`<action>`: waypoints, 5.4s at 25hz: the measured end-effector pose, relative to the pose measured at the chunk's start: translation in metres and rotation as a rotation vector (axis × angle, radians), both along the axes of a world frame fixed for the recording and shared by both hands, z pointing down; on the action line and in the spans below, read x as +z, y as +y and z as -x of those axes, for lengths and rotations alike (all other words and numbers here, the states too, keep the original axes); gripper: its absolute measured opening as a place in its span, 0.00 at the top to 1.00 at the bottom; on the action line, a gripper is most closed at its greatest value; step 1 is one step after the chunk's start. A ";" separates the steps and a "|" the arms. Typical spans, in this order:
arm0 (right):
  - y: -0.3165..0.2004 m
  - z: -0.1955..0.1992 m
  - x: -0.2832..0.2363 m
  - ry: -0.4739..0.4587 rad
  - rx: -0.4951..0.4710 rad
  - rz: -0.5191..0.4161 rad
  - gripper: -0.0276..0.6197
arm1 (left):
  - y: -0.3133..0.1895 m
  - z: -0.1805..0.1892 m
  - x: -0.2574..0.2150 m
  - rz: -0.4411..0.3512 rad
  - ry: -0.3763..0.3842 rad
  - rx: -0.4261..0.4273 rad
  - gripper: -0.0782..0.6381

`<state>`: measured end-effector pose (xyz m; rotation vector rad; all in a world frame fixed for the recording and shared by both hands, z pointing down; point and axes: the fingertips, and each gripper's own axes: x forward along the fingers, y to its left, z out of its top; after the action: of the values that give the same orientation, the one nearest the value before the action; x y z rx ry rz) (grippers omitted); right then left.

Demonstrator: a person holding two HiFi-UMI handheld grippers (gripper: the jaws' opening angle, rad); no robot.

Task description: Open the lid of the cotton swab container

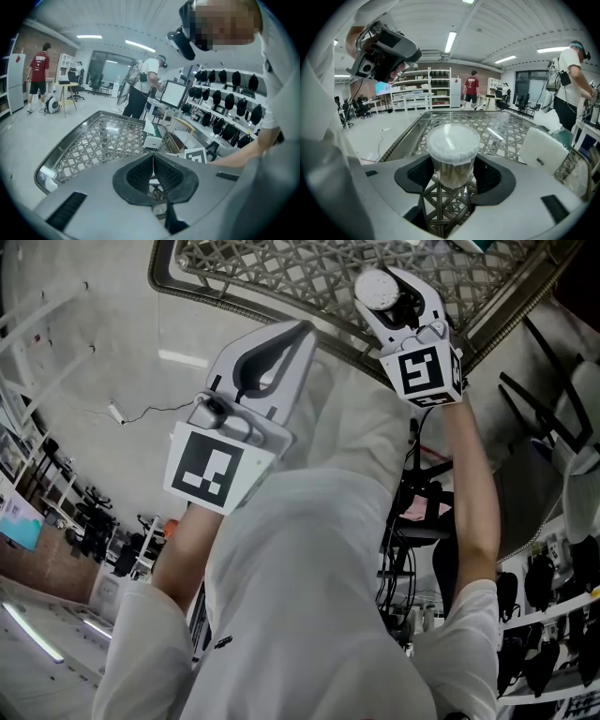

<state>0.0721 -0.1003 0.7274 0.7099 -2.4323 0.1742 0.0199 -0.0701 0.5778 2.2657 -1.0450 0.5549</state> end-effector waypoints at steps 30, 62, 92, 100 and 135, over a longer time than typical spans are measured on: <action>-0.005 -0.016 -0.130 -0.031 0.169 -0.020 0.57 | -0.002 0.002 -0.093 -0.142 0.070 0.005 0.88; 0.043 -0.004 -0.381 -0.144 0.394 -0.160 0.57 | 0.012 0.023 -0.266 -0.426 0.228 0.021 0.88; 0.048 0.012 -0.400 -0.104 0.429 -0.159 0.57 | 0.039 0.012 -0.314 -0.494 0.305 0.246 0.70; 0.057 0.037 -0.397 -0.097 0.352 -0.140 0.57 | 0.045 -0.004 -0.316 -0.523 0.298 0.329 0.55; 0.084 0.068 -0.387 -0.023 0.209 -0.105 0.59 | 0.069 -0.016 -0.297 -0.549 0.083 0.611 0.54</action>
<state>0.0040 -0.0168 0.3405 1.0148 -2.4000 0.1377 0.0359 -0.0016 0.2804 3.0912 -0.4757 0.4342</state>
